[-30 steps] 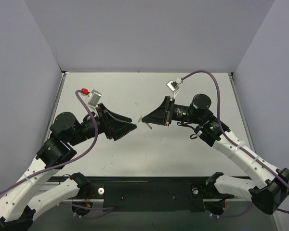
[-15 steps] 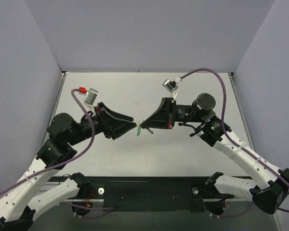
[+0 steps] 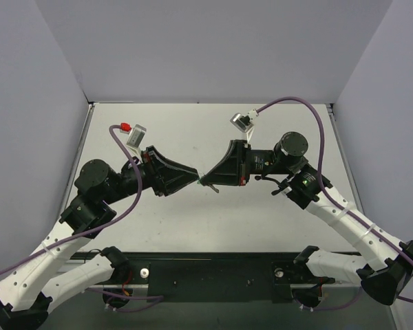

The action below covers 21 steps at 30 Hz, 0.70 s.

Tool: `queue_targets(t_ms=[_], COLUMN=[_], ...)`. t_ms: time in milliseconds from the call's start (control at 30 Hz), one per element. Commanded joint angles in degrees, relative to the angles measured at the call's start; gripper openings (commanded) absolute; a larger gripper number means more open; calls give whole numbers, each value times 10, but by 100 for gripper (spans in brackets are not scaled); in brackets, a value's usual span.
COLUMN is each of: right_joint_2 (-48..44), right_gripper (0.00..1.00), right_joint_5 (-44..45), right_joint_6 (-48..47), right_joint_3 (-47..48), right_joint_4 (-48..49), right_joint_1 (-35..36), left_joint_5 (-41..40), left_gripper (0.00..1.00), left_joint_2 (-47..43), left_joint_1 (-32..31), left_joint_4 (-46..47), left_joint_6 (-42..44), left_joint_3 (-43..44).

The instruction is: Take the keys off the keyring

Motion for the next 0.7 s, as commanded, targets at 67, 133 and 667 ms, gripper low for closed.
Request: queue_targets(t_ms=[67,133,667], right_joint_2=[0,1,8], right_gripper=[0,0,0], right_joint_5=[-13,-13,-17], right_joint_6=[-24,-25,-48], right_joint_3=[29,31,54], right_joint_4=[11,7,-26], right_joint_1=[7,7,9], left_joint_5=[16,18,18], left_gripper=[37,35,15], left_joint_2=[4,6,14], left_joint_1=[-2,-4,-15], left_joint_4=[47,49,55], left_joint_6=[-8,-9,-18], left_joint_3=[3,2,-3])
